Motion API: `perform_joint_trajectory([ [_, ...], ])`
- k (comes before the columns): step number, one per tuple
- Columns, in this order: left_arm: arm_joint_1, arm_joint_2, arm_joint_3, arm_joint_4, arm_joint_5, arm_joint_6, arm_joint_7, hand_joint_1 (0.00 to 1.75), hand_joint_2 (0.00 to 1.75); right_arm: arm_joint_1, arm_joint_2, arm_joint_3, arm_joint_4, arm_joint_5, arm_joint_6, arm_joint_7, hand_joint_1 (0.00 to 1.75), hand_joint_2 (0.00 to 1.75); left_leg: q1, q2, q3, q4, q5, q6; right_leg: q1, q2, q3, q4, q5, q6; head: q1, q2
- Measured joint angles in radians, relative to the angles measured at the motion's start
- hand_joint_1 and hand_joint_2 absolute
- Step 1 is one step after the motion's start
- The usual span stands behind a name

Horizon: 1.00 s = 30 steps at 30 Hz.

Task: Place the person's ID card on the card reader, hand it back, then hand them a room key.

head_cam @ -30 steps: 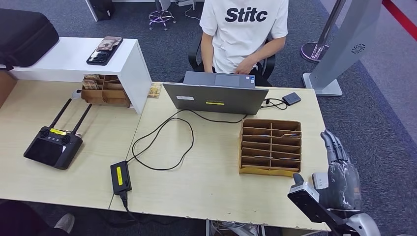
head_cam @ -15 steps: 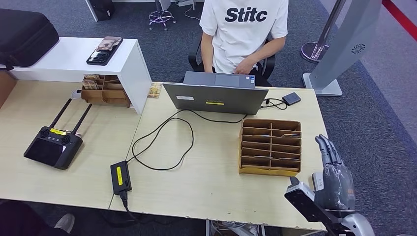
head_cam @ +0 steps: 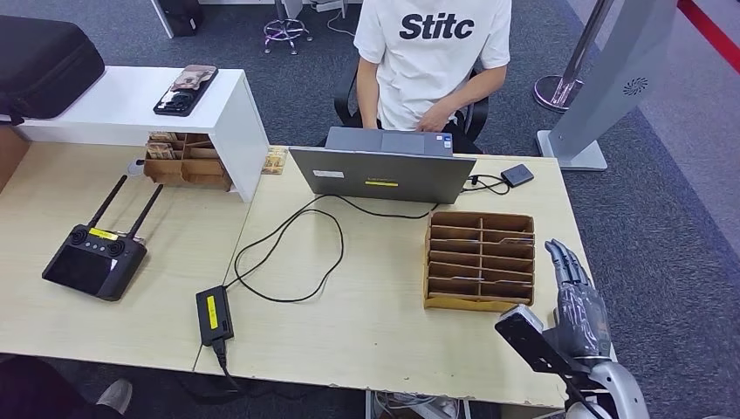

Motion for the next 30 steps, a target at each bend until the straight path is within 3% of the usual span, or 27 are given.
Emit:
perform_joint_trajectory([
  [9, 0.0, 0.003, 0.0, 0.0, -0.012, -0.004, 0.0, 0.0, 1.75, -0.048, 0.0, 0.008, 0.102, 0.005, 0.002, -0.001, 0.0, 1.75, 0.0, 0.0, 0.0, 0.0, 0.0, 0.0, 0.0, 0.0, 0.0, 0.0, 0.0, 0.0, 0.0, 0.0],
  [26, 0.0, 0.004, 0.0, 0.0, -0.021, -0.006, -0.002, 0.0, 1.75, -0.072, 0.0, 0.031, 0.161, 0.005, 0.004, -0.003, 0.0, 1.75, 0.0, 0.0, 0.0, 0.0, 0.0, 0.0, 0.0, 0.0, 0.0, 0.0, 0.0, 0.0, 0.0, 0.0],
  [28, 0.0, 0.004, 0.0, 0.0, -0.025, -0.007, -0.002, 0.0, 1.75, -0.076, 0.001, 0.045, 0.183, 0.005, 0.004, -0.001, 0.14, 1.75, 0.0, 0.0, 0.0, 0.0, 0.0, 0.0, 0.0, 0.0, 0.0, 0.0, 0.0, 0.0, 0.0, 0.0],
  [30, 0.0, 0.004, 0.0, 0.0, -0.026, -0.007, -0.002, 0.0, 1.75, -0.078, 0.001, 0.051, 0.199, 0.006, 0.004, 0.0, 0.63, 1.75, 0.0, 0.0, 0.0, 0.0, 0.0, 0.0, 0.0, 0.0, 0.0, 0.0, 0.0, 0.0, 0.0, 0.0],
])
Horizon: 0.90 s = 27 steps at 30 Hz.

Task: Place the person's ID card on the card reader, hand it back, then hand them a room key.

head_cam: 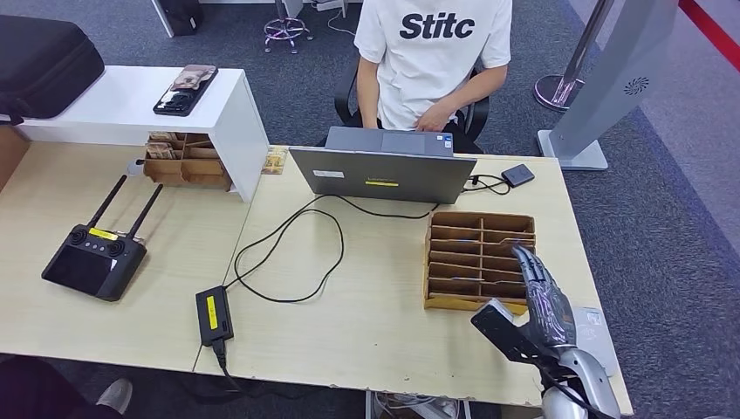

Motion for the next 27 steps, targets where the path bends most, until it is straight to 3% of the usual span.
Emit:
perform_joint_trajectory([
  [2, 0.0, 0.0, 0.0, 0.0, 0.0, 0.0, 0.0, 0.0, 1.75, 0.0, 0.0, 0.0, 0.006, 0.0, 0.0, 0.0, 1.13, 1.75, 0.0, 0.0, 0.0, 0.0, 0.0, 0.0, 0.0, 0.0, 0.0, 0.0, 0.0, 0.0, 0.0, 0.0],
  [3, 0.0, 0.0, 0.0, 0.0, 0.0, 0.0, 0.0, 0.0, 1.75, 0.0, 0.0, 0.0, 0.009, 0.0, 0.0, 0.0, 1.28, 1.75, 0.0, 0.0, 0.0, 0.0, 0.0, 0.0, 0.0, 0.0, 0.0, 0.0, 0.0, 0.0, 0.0, 0.0],
  [6, 0.0, 0.0, 0.0, 0.0, 0.0, 0.0, 0.0, 0.0, 1.75, -0.001, 0.0, 0.0, 0.016, 0.0, 0.0, 0.001, 1.59, 1.75, 0.0, 0.0, 0.0, 0.0, 0.0, 0.0, 0.0, 0.0, 0.0, 0.0, 0.0, 0.0, 0.0, 0.0],
  [8, 0.0, 0.0, 0.0, 0.0, 0.0, 0.0, 0.0, 0.0, 1.75, -0.001, 0.0, 0.0, 0.02, 0.0, 0.0, 0.002, 1.71, 1.75, 0.0, 0.0, 0.0, 0.0, 0.0, 0.0, 0.0, 0.0, 0.0, 0.0, 0.0, 0.0, 0.0, 0.0],
  [16, 0.0, 0.0, 0.0, 0.0, 0.0, 0.006, -0.001, 0.0, 1.75, -0.005, 0.0, 0.002, 0.03, 0.0, -0.001, 0.002, 1.69, 1.75, 0.0, 0.0, 0.0, 0.0, 0.0, 0.0, 0.0, 0.0, 0.0, 0.0, 0.0, 0.0, 0.0, 0.0],
  [23, 0.0, 0.0, 0.0, 0.0, 0.001, 0.006, -0.001, 0.0, 1.75, -0.009, 0.0, 0.011, 0.033, -0.002, 0.002, 0.002, 1.47, 1.75, 0.0, 0.0, 0.0, 0.0, 0.0, 0.0, 0.0, 0.0, 0.0, 0.0, 0.0, 0.0, 0.0, 0.0],
  [27, 0.0, 0.0, 0.0, 0.0, 0.004, 0.006, -0.002, 0.0, 1.75, -0.008, 0.0, 0.022, 0.031, -0.01, 0.007, 0.0, 1.47, 1.75, 0.0, 0.0, 0.0, 0.0, 0.0, 0.0, 0.0, 0.0, 0.0, 0.0, 0.0, 0.0, 0.0, 0.0],
])
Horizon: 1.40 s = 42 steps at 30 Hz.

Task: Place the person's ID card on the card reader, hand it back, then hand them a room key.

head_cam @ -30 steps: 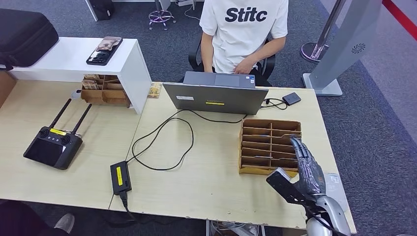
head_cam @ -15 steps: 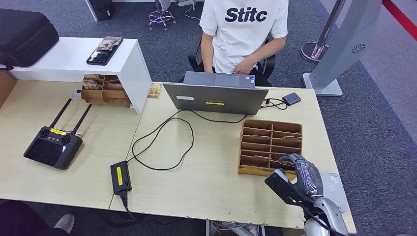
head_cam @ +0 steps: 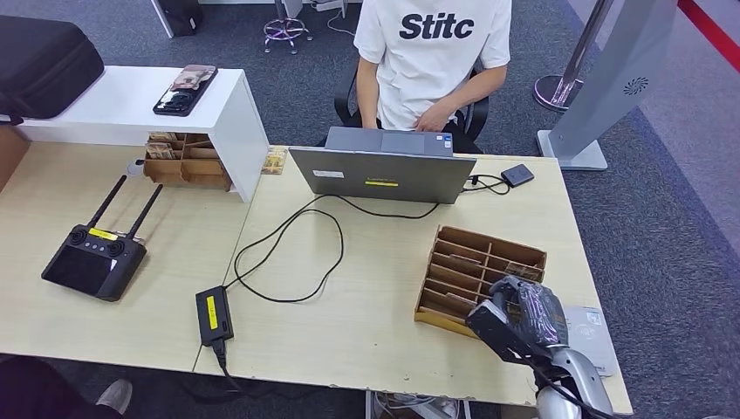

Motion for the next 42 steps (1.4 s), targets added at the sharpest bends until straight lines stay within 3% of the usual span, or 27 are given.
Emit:
perform_joint_trajectory([
  [5, 0.0, 0.0, 0.0, 0.0, 0.004, 0.001, 0.0, 0.0, 1.75, 0.003, 0.0, 0.016, -0.016, -0.011, 0.001, -0.004, 1.57, 1.75, 0.0, 0.0, 0.0, 0.0, 0.0, 0.0, 0.0, 0.0, 0.0, 0.0, 0.0, 0.0, 0.0, 0.0],
  [9, 0.0, 0.0, 0.0, 0.0, 0.004, 0.001, 0.0, 0.0, 1.75, 0.007, 0.0, 0.026, -0.038, -0.017, 0.0, -0.004, 1.54, 1.75, 0.0, 0.0, 0.0, 0.0, 0.0, 0.0, 0.0, 0.0, 0.0, 0.0, 0.0, 0.0, 0.0, 0.0],
  [15, 0.0, 0.0, 0.0, 0.0, 0.005, 0.001, 0.0, 0.0, 1.75, 0.009, 0.0, 0.028, -0.06, -0.017, -0.001, -0.004, 1.08, 1.75, 0.0, 0.0, 0.0, 0.0, 0.0, 0.0, 0.0, 0.0, 0.0, 0.0, 0.0, 0.0, 0.0, 0.0],
  [19, 0.0, 0.0, -0.001, 0.0, 0.006, 0.001, 0.0, 0.0, 1.75, 0.012, 0.0, 0.029, -0.077, -0.017, -0.003, -0.004, 1.23, 1.75, 0.0, 0.0, 0.0, 0.0, 0.0, 0.0, 0.0, 0.0, 0.0, 0.0, 0.0, 0.0, 0.0, 0.0],
  [23, 0.0, 0.0, -0.005, 0.0, 0.006, 0.002, 0.0, 0.0, 1.75, 0.015, 0.0, 0.03, -0.097, -0.015, -0.008, -0.003, 0.02, 1.75, 0.0, 0.0, 0.0, 0.0, 0.0, 0.0, 0.0, 0.0, 0.0, 0.0, 0.0, 0.0, 0.0, 0.0],
  [42, 0.001, -0.002, -0.013, 0.0, 0.035, 0.011, 0.001, 0.0, 1.75, 0.07, 0.0, 0.006, -0.273, -0.052, -0.021, 0.01, 0.0, 1.75, 0.0, 0.0, 0.0, 0.0, 0.0, 0.0, 0.0, 0.0, 0.0, 0.0, 0.0, 0.0, 0.0, 0.0],
])
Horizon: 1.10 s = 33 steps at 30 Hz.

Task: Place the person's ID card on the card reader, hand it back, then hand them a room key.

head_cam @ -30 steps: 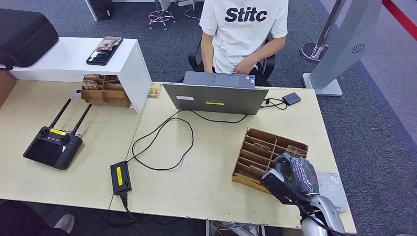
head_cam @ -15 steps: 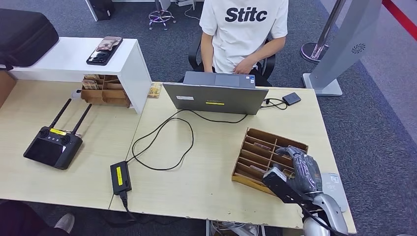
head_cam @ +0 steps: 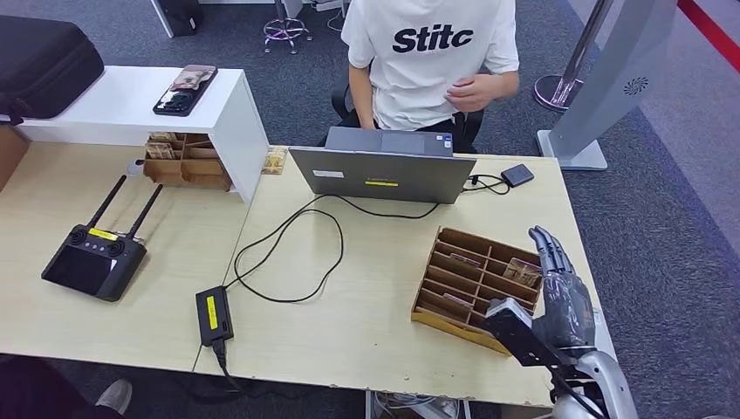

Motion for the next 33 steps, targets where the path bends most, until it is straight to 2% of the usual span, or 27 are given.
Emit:
perform_joint_trajectory([
  [33, 0.0, -0.002, 0.0, 0.0, 0.023, 0.004, -0.007, 0.0, 1.75, 0.086, 0.009, -0.04, -0.048, 0.003, 0.02, -0.018, 0.0, 1.75, 0.0, 0.0, 0.0, 0.0, 0.0, 0.0, 0.0, 0.0, 0.0, 0.0, 0.0, 0.0, 0.0, 0.0],
])
